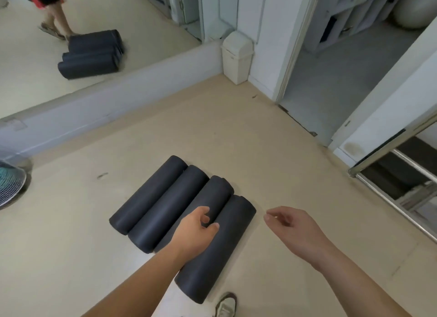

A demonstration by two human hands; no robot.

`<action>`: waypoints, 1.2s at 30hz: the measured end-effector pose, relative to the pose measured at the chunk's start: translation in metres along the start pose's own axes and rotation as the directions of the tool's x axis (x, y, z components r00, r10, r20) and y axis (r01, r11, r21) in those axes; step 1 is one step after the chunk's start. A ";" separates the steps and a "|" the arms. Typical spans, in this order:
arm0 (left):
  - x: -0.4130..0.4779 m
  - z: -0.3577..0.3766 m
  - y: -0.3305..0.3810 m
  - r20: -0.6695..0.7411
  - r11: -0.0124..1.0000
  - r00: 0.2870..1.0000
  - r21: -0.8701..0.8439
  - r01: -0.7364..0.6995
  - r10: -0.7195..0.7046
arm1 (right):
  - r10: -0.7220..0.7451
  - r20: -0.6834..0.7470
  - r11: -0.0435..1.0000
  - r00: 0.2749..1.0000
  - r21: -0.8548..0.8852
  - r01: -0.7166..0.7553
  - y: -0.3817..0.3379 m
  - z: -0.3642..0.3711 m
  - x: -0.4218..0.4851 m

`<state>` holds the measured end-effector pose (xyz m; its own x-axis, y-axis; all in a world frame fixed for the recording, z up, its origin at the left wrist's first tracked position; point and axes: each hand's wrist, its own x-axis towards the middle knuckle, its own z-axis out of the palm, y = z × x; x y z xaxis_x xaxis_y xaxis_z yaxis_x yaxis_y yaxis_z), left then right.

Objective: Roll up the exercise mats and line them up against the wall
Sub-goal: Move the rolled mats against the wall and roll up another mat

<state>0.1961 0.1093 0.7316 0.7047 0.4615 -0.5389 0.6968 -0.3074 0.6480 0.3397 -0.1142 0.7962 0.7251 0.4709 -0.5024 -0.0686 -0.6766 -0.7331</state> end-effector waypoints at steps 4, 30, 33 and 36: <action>0.049 0.023 0.083 0.007 0.998 1.000 -0.063 -0.006 0.007 | 0.000 -0.012 1.000 1.000 -0.007 0.000 -0.005 -0.078 0.045; 0.438 -0.005 0.285 -0.288 0.854 0.863 -0.450 0.260 -0.414 | -0.164 0.448 0.911 0.879 -0.272 0.309 -0.182 -0.240 0.561; 0.489 -0.046 0.298 -0.315 0.848 0.855 -0.476 0.233 -0.412 | -0.176 0.474 0.895 0.863 -0.288 0.341 -0.232 -0.229 0.618; 0.526 -0.084 0.309 -0.328 0.825 0.837 -0.516 0.228 -0.437 | -0.168 0.510 0.894 0.844 -0.281 0.348 -0.279 -0.218 0.663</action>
<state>0.7705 0.3273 0.6938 0.2417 0.7941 -0.5577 0.6673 0.2813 0.6897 0.9894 0.2631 0.7674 0.2739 0.7994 -0.5348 0.3836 -0.6007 -0.7014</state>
